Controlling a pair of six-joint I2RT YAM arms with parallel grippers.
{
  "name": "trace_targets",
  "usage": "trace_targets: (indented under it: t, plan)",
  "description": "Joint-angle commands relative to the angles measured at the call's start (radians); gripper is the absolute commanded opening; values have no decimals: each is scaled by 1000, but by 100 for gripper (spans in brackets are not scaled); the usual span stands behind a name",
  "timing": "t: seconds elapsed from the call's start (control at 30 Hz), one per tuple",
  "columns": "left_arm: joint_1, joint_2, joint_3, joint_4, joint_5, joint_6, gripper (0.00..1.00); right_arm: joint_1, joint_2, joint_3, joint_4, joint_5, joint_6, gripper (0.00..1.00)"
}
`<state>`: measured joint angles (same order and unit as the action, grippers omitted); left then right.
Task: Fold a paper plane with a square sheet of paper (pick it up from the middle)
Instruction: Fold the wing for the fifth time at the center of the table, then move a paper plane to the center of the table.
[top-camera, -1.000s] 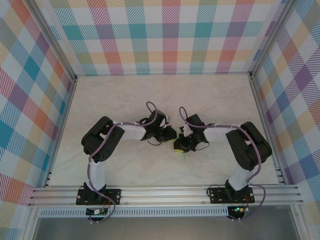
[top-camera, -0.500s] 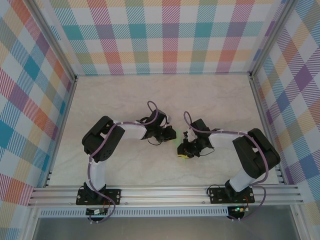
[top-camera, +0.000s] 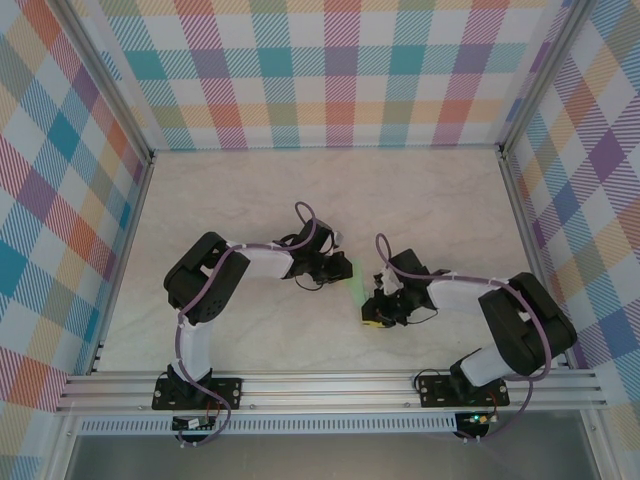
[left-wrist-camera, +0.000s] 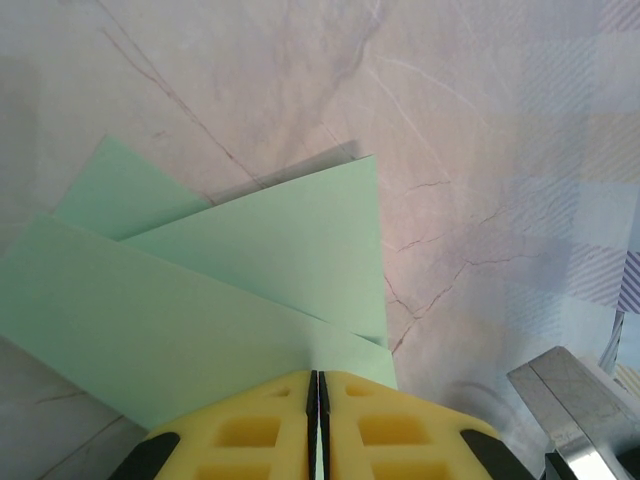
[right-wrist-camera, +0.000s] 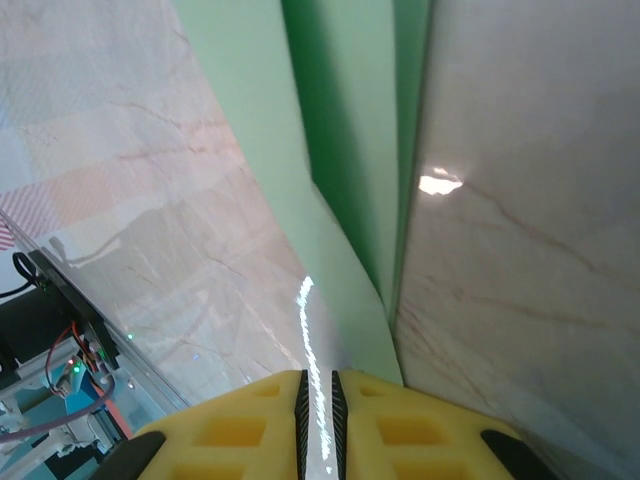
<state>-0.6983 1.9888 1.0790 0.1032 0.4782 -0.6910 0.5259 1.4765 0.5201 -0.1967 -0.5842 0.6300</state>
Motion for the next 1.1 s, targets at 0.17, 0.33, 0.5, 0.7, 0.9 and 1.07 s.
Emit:
trace_targets:
  t: [0.17,0.33,0.5,0.7,0.9,1.07]
  plan:
    - [-2,-11,-8,-36,7,10,17,5,-200,3,-172,152,-13,17]
    - [-16,-162,-33,-80,-22,-5,33,-14,-400,25,-261,431,47,28]
    - [-20,-278,-66,-201,-142,-24,49,-34,-460,15,-229,446,59,36]
    - [-88,-283,-23,-362,-302,-68,59,-35,-423,11,-178,408,57,43]
    - [-128,-193,54,-389,-323,-99,63,-35,-400,9,-155,390,46,47]
    - [-130,-138,104,-397,-320,-116,64,-35,-392,1,-149,373,44,48]
